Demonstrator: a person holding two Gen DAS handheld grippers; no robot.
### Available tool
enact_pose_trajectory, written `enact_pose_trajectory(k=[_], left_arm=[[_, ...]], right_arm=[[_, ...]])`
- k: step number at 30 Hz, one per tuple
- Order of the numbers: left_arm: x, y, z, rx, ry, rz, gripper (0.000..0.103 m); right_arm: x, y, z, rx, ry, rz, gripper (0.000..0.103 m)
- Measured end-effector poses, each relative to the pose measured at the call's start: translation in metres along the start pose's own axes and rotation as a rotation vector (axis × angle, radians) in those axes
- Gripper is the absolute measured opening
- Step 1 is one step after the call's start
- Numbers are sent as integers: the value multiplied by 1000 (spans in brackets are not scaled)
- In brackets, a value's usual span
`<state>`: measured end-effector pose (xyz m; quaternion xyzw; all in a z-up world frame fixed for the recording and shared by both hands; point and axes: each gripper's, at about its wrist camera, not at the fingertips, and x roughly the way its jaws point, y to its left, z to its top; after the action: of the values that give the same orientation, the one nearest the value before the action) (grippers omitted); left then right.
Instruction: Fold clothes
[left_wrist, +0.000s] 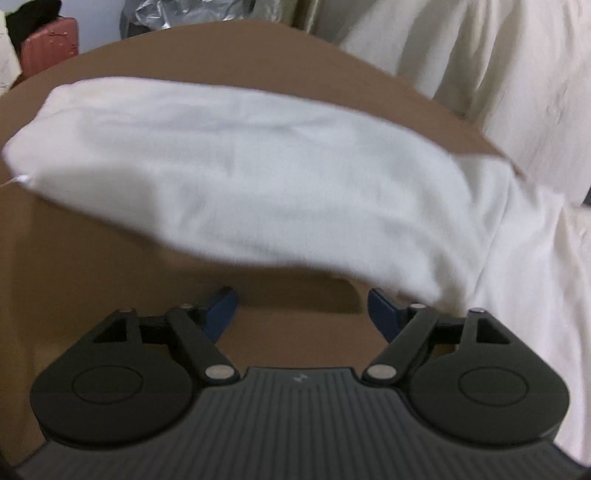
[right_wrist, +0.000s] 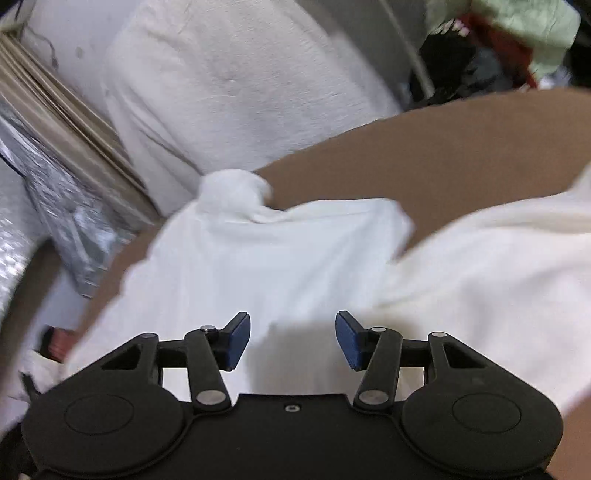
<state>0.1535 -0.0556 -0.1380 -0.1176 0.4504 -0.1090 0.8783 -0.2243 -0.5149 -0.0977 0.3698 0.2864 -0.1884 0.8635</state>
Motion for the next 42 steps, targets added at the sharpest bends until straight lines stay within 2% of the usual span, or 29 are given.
enact_pose_trajectory(k=[1, 3, 5, 7, 10, 12, 15, 17, 18, 19, 21, 25, 27, 28, 30, 31, 32, 33, 35, 36, 38, 39, 40, 42], left_arm=[[1, 4, 5, -18, -9, 2, 92], [5, 12, 11, -71, -36, 70, 97], [9, 21, 18, -123, -63, 138, 97], [14, 20, 23, -116, -78, 182, 103], [26, 18, 27, -98, -74, 211, 103], [29, 18, 26, -112, -126, 226, 103], [35, 15, 25, -132, -175, 257, 102], [40, 0, 28, -52, -217, 319, 70], [41, -8, 30, -1, -243, 355, 35], [39, -14, 32, 48, -273, 393, 13], [28, -23, 38, 121, -344, 466, 12], [-16, -11, 55, 102, -490, 546, 11], [-23, 4, 59, 112, -529, 624, 11], [-13, 17, 58, 113, -487, 663, 11], [13, 53, 52, 64, -320, 695, 13], [21, 70, 48, 21, -250, 677, 13], [17, 82, 43, -36, -241, 622, 13], [5, 83, 41, -61, -270, 591, 14], [-17, 74, 46, -69, -276, 543, 15], [-31, 69, 46, -80, -275, 484, 16], [-58, 58, 48, -102, -273, 365, 27], [-68, 53, 46, -104, -265, 318, 40], [-74, 46, 41, -97, -249, 287, 46], [-83, 34, 28, -74, -203, 236, 46]], right_arm=[[-8, 1, -2, -8, -9, -38, 59], [-24, -1, -4, 8, -49, -103, 60], [-39, -8, -10, 44, -90, -153, 60], [-52, -19, -22, 103, -130, -201, 60], [-58, -47, -33, 229, -149, -228, 60], [-55, -63, -30, 298, -156, -258, 60], [-49, -67, -24, 330, -175, -282, 60], [-43, -65, -25, 335, -182, -280, 60], [-39, -64, -26, 312, -180, -287, 60], [-34, -62, -27, 289, -178, -293, 60], [-25, -60, -29, 243, -173, -307, 59], [-17, -57, -30, 202, -174, -316, 59], [-16, -58, -29, 204, -179, -313, 59], [-14, -59, -29, 206, -180, -313, 59], [-12, -61, -28, 210, -182, -314, 59], [-10, -62, -27, 211, -182, -314, 59], [-10, -62, -26, 210, -180, -315, 59], [-13, -61, -24, 213, -179, -318, 59], [-20, -59, -20, 221, -179, -323, 59], [-23, -59, -17, 225, -179, -326, 59], [-34, -56, -12, 251, -169, -332, 59], [-42, -55, -10, 267, -155, -348, 59], [-49, -55, -10, 277, -141, -372, 59], [-65, -56, -14, 281, -108, -435, 60]])
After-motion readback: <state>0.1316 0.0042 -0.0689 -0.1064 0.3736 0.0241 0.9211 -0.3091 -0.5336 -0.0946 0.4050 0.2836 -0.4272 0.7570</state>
